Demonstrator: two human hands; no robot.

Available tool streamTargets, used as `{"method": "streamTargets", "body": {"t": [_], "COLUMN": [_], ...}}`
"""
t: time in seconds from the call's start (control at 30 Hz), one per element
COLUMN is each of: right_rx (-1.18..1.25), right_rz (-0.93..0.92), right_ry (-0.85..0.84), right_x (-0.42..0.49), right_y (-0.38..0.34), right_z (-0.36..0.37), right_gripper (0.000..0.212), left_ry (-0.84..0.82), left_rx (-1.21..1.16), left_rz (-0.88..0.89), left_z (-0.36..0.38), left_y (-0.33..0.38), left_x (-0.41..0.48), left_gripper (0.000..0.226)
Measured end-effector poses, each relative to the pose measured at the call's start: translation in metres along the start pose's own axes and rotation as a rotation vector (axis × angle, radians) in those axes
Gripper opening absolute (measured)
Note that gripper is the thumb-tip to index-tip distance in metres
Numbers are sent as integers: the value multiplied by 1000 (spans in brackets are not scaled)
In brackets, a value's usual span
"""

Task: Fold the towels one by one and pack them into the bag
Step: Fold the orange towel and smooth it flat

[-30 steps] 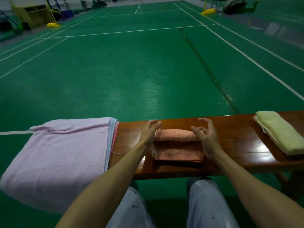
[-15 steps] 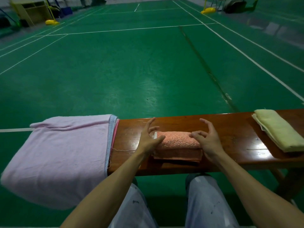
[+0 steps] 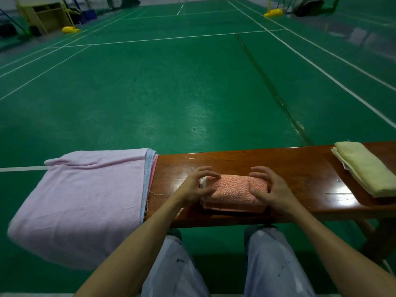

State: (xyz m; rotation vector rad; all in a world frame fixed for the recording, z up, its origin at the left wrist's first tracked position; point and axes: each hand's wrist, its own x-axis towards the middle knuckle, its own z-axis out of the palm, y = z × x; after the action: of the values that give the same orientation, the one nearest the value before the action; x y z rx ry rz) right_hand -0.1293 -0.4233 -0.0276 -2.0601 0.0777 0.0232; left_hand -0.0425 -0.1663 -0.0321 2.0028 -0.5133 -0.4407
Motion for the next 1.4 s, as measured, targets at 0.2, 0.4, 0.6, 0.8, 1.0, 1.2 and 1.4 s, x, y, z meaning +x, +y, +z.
{"method": "streamTargets", "body": {"t": [0.2,0.4,0.6,0.8,1.0,1.2,1.4], "right_rx": [-285,-354,-718,-742,-745,-758,-616], "right_rz": [23,-108,25,-44,-61,-4,-6], "right_ry": [49,168,-21,14,-41,-56,-63], "right_x": [2,19,16,9,7,5,4], "right_y": [-6,-45,-25,-24,-8,10,19], "right_z": [-8,4,48,52,48,44,39], "right_gripper": [66,56,61,56,110,132,120], "left_ry": [-61,-37,-93,41,-21,-42,84], "left_rx": [252,354,535,452,509,644,464], "left_rz": [-10,0,-48,228,247,232,253], "left_z": [-1,5,-3,27,48,45,43], "left_y": [8,16,29,45,4,-6,-13], "left_x": [3,4,6,22,21,24,16], "left_gripper": [37,35,38,28,44,53,49]}}
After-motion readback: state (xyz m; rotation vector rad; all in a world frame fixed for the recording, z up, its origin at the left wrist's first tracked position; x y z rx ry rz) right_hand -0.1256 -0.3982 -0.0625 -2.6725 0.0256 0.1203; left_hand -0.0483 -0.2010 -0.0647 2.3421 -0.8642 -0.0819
